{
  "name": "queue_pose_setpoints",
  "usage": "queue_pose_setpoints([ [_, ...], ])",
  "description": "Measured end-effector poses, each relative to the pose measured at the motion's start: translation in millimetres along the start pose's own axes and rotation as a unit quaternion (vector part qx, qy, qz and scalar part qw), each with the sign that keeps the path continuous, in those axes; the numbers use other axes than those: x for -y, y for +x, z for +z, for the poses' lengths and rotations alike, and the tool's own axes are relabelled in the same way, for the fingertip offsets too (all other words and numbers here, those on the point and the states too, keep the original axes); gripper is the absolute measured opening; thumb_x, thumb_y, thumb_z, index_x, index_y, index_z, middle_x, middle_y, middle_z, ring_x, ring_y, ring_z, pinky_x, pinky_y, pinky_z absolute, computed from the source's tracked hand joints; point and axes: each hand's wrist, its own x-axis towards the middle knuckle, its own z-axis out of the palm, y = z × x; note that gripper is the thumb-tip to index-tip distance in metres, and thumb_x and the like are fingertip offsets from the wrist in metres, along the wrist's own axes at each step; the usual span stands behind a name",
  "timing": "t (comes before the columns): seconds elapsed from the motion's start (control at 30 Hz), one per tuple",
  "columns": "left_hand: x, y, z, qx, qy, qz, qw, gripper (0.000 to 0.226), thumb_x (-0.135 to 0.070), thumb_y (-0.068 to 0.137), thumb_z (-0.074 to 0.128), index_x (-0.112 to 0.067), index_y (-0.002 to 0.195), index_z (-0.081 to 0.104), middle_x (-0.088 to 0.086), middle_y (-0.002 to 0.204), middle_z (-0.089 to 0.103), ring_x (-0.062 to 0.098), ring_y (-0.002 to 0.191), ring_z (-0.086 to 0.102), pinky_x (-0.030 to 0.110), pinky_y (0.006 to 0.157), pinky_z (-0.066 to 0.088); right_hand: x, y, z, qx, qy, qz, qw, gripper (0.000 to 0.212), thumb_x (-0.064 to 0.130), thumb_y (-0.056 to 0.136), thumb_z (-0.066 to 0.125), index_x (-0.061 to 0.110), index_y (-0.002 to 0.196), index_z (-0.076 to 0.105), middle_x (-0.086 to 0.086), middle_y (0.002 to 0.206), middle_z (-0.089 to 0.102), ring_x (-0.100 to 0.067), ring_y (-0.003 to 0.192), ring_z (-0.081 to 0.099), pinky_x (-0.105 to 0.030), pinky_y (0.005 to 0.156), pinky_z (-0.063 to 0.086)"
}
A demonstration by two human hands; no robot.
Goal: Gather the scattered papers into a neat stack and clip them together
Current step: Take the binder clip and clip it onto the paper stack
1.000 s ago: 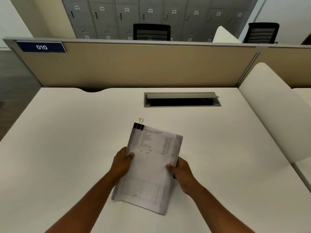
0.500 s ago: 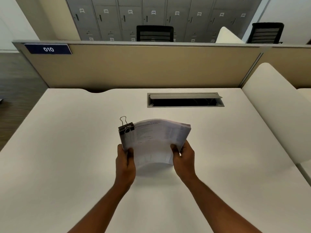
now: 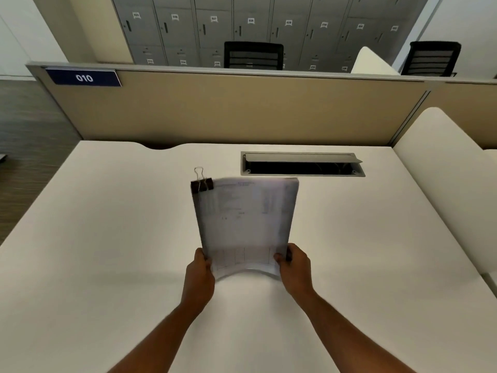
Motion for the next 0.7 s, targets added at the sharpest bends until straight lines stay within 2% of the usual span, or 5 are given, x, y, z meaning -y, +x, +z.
queue_pose_setpoints([
  [0.13,-5.6,18.3,-10.9,-0.001,0.022,-0.003,1.000,0.013,-0.004,0.101,0.039,-0.011,0.100,0.050,-0.001,0.094,0.058,0.016,0.080,0.057,0.011,0.052,0.043,9.4,11.5,3.9,0.008,0.037,0.036,0.999,0.017,0.008,0.084,0.079,0.014,0.099,0.075,0.009,0.090,0.076,-0.010,0.084,0.073,-0.028,0.079,0.060],
  [0.3,7.8,55.6,-26.5,0.003,0.030,-0.041,0.999,0.012,-0.004,0.099,0.043,-0.012,0.095,0.051,0.002,0.093,0.058,0.022,0.086,0.059,0.010,0.054,0.037,32.5,31.3,28.0,0.014,0.046,0.057,0.997,0.028,0.006,0.079,0.084,0.014,0.104,0.075,0.007,0.091,0.075,-0.009,0.084,0.072,-0.023,0.079,0.059],
  [0.47,17.0,110.0,-43.4,0.013,0.037,-0.066,0.997,0.012,-0.006,0.099,0.043,-0.009,0.096,0.054,0.004,0.097,0.059,0.024,0.090,0.060,0.020,0.059,0.044,58.1,66.5,54.6,0.027,0.027,0.070,0.997,0.031,0.009,0.075,0.088,0.011,0.103,0.077,0.002,0.091,0.077,-0.010,0.081,0.073,-0.016,0.071,0.056],
  [0.57,19.7,149.6,-55.2,0.027,0.046,-0.088,0.995,0.014,-0.008,0.099,0.042,-0.007,0.100,0.056,0.010,0.104,0.063,0.025,0.093,0.060,0.033,0.072,0.053,76.3,94.6,73.8,0.038,0.022,0.082,0.996,0.030,0.008,0.074,0.089,0.012,0.102,0.078,0.002,0.089,0.077,-0.006,0.076,0.071,-0.013,0.065,0.053],
  [0.7,20.0,202.4,-68.0,0.045,0.063,-0.100,0.992,0.020,-0.011,0.100,0.042,-0.004,0.110,0.058,0.014,0.116,0.063,0.028,0.101,0.060,0.034,0.079,0.052,98.7,130.5,98.9,0.044,0.012,0.076,0.996,0.027,0.006,0.074,0.088,0.012,0.099,0.079,0.003,0.088,0.078,-0.007,0.076,0.072,-0.026,0.078,0.062],
])
